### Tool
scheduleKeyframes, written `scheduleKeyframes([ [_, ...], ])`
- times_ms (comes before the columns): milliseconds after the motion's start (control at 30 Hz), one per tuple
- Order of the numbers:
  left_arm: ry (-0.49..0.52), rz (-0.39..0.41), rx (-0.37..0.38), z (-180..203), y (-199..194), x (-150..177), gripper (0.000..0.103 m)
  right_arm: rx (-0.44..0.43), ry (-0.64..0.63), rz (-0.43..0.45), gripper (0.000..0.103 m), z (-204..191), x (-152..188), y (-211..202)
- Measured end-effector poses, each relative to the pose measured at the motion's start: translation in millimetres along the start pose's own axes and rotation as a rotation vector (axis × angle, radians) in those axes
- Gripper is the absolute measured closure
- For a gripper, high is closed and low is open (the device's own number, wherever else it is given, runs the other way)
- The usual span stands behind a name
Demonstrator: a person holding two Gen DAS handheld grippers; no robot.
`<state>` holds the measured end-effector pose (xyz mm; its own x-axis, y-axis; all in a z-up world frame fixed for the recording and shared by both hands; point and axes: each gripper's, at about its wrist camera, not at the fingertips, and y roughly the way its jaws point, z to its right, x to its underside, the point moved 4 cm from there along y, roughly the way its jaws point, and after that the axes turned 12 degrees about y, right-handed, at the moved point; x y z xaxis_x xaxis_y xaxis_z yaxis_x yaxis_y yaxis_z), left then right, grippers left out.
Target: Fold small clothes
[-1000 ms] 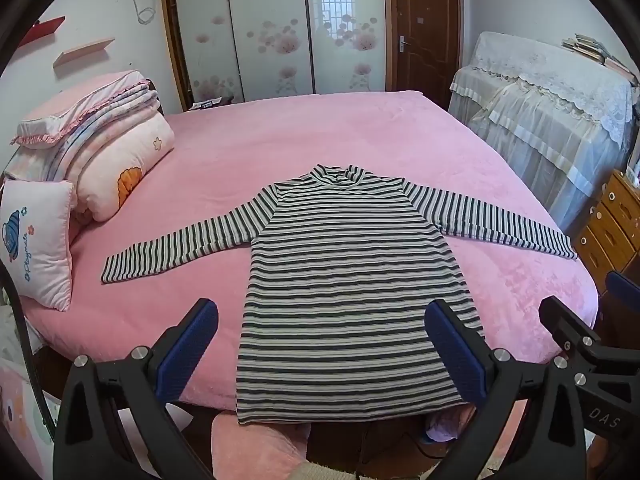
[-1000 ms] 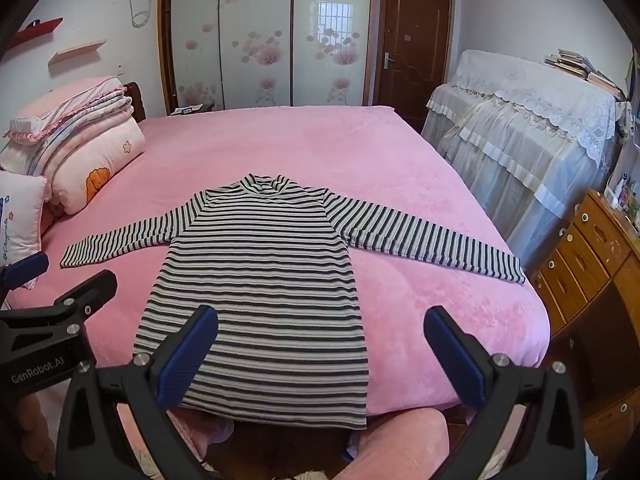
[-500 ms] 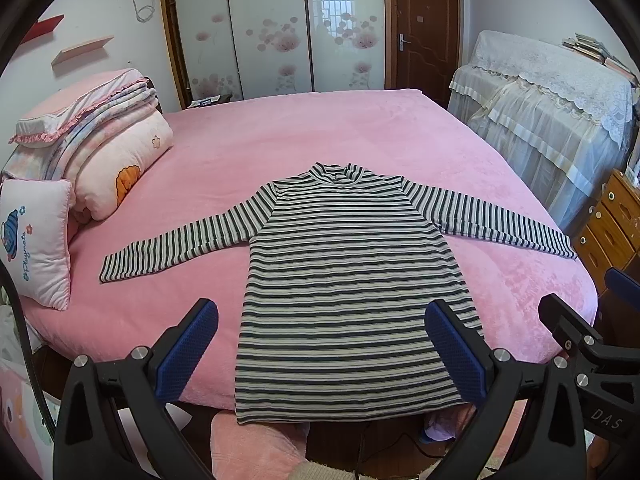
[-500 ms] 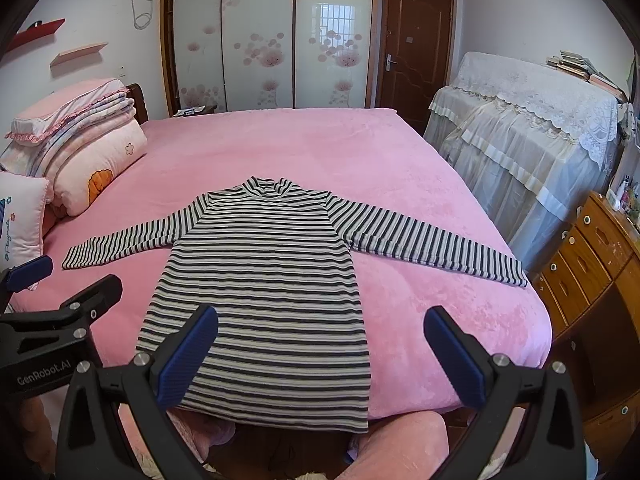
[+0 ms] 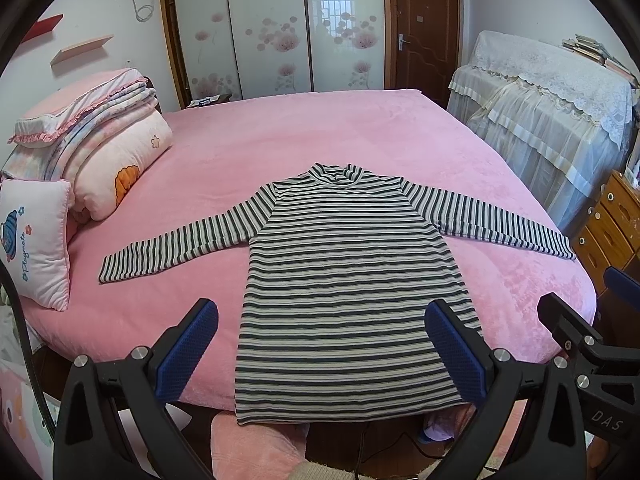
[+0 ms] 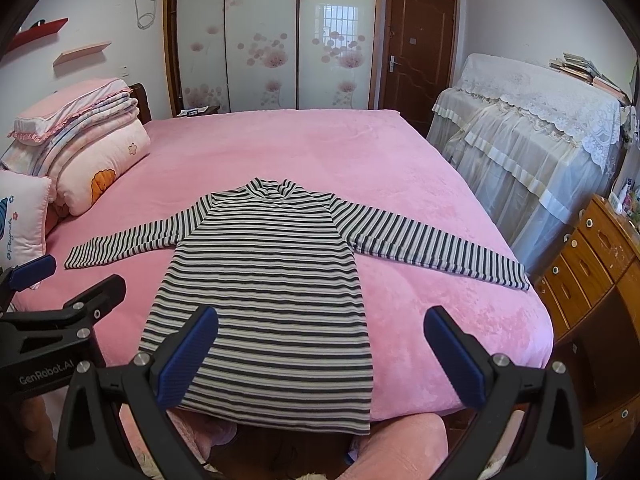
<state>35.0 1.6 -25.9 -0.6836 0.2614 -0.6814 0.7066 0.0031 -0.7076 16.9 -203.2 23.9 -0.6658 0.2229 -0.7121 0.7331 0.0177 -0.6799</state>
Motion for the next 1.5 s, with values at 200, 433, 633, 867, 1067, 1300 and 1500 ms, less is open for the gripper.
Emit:
scheduleKeyframes([
  [200,-0.001,0.001,0.0,-0.6,0.4,-0.8,0.0,-0.003,-0.002,0.002,0.0,1.5,-0.7,-0.5],
  [433,-0.003,0.001,-0.001,-1.9,0.5,-0.7,0.0,-0.006,-0.002,0.001,0.0,0.1,-2.0,-0.1],
  [633,-0.007,0.0,-0.001,-4.1,1.4,-1.0,0.0,-0.005,-0.003,0.0,0.0,0.2,-1.9,-0.1],
  [867,-0.015,-0.003,-0.001,-5.0,2.8,0.1,0.001,-0.005,-0.002,0.001,0.0,0.2,-1.5,0.0],
  [1067,-0.02,-0.005,0.002,-8.4,4.1,0.7,0.0,-0.006,-0.004,0.0,0.0,-0.3,-1.7,0.4],
  [1300,-0.02,-0.01,0.004,-10.6,5.5,0.9,0.001,-0.006,0.0,-0.003,0.0,-2.1,-0.6,0.5],
  [1500,-0.02,-0.01,0.005,-10.7,5.8,0.9,0.0,-0.01,0.009,-0.002,0.0,-7.0,0.4,1.6],
])
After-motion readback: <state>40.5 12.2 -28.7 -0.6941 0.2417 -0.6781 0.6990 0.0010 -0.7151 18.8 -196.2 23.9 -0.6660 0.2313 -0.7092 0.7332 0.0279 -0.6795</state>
